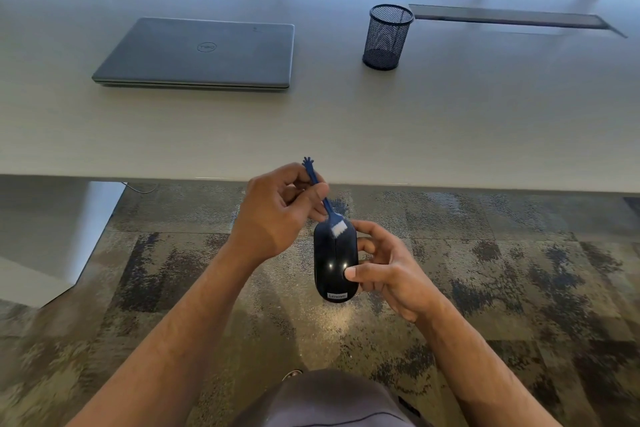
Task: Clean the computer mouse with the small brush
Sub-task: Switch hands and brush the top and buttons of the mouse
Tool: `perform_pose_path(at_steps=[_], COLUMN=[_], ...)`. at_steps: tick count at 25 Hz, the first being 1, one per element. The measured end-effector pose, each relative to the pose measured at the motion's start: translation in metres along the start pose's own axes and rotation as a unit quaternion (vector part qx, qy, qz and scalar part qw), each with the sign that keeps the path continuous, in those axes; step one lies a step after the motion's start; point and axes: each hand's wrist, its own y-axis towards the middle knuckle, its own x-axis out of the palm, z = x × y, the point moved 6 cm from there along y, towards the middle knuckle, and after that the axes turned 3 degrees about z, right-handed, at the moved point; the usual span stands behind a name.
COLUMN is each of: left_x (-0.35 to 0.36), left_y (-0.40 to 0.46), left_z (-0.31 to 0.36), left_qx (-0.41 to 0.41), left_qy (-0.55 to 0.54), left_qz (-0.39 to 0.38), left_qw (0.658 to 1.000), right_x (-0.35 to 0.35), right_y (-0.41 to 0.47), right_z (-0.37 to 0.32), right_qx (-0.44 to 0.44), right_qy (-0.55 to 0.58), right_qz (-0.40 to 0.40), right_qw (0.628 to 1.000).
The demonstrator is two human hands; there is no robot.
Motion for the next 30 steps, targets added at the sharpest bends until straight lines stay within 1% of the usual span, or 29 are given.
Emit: perform_pose_path(at_steps=[2, 3, 7, 11, 13, 17, 18, 20, 23, 26, 28, 30], left_x=[-0.007, -0.008, -0.008, -0.008, -0.010, -0.016, -0.014, -0.006, -0.003, -0.014, -0.017, -0.008], left_y=[-0.002, -0.003, -0.009, -0.012, -0.012, -0.006, -0.005, -0.005, -0.008, -0.007, -0.007, -0.010], left_z=[-0.007, -0.010, -0.018, -0.020, -0.016, -0.010, -0.009, -0.007, -0.009, -0.012, -0.005, 0.004], left_qx=[-0.009, -0.014, -0.022, -0.022, -0.014, 0.007, 0.014, 0.029, 0.062, 0.087, 0.109, 0.146], left_qy=[0.007, 0.006, -0.009, 0.007, 0.008, -0.018, -0.023, -0.018, 0.043, 0.113, 0.103, 0.067], left_qz=[0.028, 0.030, 0.011, -0.016, -0.018, 0.026, 0.027, 0.005, -0.029, -0.021, -0.015, -0.036], left_qw=[1.000, 0.999, 1.000, 1.000, 1.000, 0.999, 0.999, 0.999, 0.997, 0.990, 0.989, 0.986], right_x=[0.000, 0.000, -0.001, -0.004, -0.003, -0.001, -0.002, -0.002, -0.004, -0.009, -0.008, -0.005], right_y=[0.000, 0.000, 0.002, 0.003, 0.003, 0.003, 0.004, 0.004, 0.004, 0.003, 0.003, 0.005], right_z=[0.000, 0.000, 0.006, 0.007, 0.006, 0.003, 0.003, 0.003, 0.004, 0.006, 0.005, 0.004], right_qx=[0.002, 0.003, 0.014, 0.022, 0.023, 0.019, 0.018, 0.015, 0.017, 0.021, 0.021, 0.022], right_qy=[0.000, 0.000, 0.002, -0.002, -0.004, -0.002, -0.002, 0.000, -0.007, -0.004, -0.001, -0.001], right_qz=[0.004, 0.006, 0.018, 0.030, 0.029, 0.026, 0.026, 0.023, 0.027, 0.039, 0.032, 0.023], right_qw=[1.000, 1.000, 1.000, 0.999, 0.999, 0.999, 0.999, 1.000, 0.999, 0.999, 0.999, 0.999])
